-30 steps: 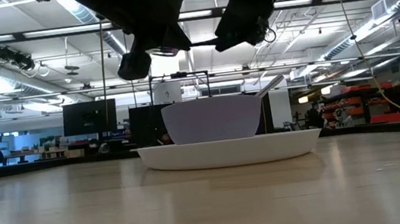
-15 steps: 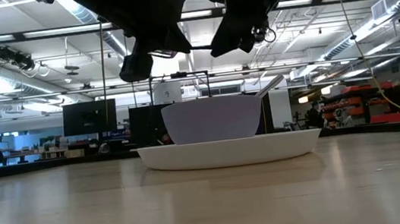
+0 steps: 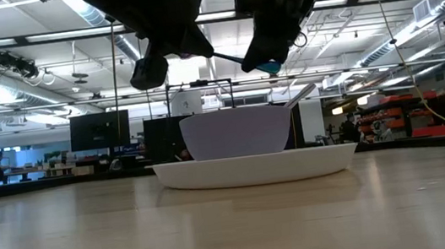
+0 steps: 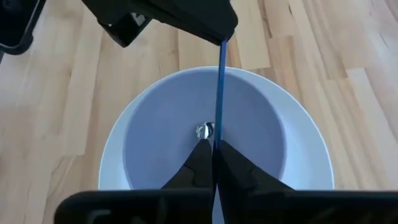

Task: Set table place
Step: Put the fork on the right side of the plate

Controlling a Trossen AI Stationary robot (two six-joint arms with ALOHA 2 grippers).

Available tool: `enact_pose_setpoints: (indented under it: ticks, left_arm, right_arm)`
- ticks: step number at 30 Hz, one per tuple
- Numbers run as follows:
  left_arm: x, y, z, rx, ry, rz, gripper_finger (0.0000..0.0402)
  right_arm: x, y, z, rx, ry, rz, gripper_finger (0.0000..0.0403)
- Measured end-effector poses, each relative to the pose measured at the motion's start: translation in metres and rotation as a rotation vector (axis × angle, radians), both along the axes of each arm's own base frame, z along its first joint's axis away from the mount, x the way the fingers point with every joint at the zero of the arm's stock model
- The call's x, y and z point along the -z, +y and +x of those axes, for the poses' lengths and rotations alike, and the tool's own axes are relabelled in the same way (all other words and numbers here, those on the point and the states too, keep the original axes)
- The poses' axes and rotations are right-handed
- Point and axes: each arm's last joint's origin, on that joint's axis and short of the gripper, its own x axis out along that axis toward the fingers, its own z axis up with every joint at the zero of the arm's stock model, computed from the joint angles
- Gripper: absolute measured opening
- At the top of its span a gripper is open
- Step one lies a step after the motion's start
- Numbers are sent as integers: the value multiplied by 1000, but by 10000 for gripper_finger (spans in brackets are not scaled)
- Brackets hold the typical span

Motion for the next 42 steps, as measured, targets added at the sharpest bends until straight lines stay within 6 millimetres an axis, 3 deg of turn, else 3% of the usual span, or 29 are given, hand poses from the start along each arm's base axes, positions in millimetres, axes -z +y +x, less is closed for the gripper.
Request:
enact_pose_setpoints:
  ticks: [14,26,33,37,42]
  left_arm:
    - [-1,-3,1,28,-35,-46,79]
    - [-3,-41,-10,73,-78,-31,76]
    - [-4,-58,-18,28,-157,-44,65]
    - [-6,-64,-23,-31,-204,-27,53]
    - [-11,-65,-28,-85,-257,-23,11]
  right_arm:
    - [-1,2,0,-4,-1,10,2]
    - [-21,-16,-15,88,-45,11,2]
    - [-41,-21,-42,280,-21,-36,2]
    - [-51,-14,-63,390,25,-35,3]
    - [-42,-1,-90,515,78,4,2]
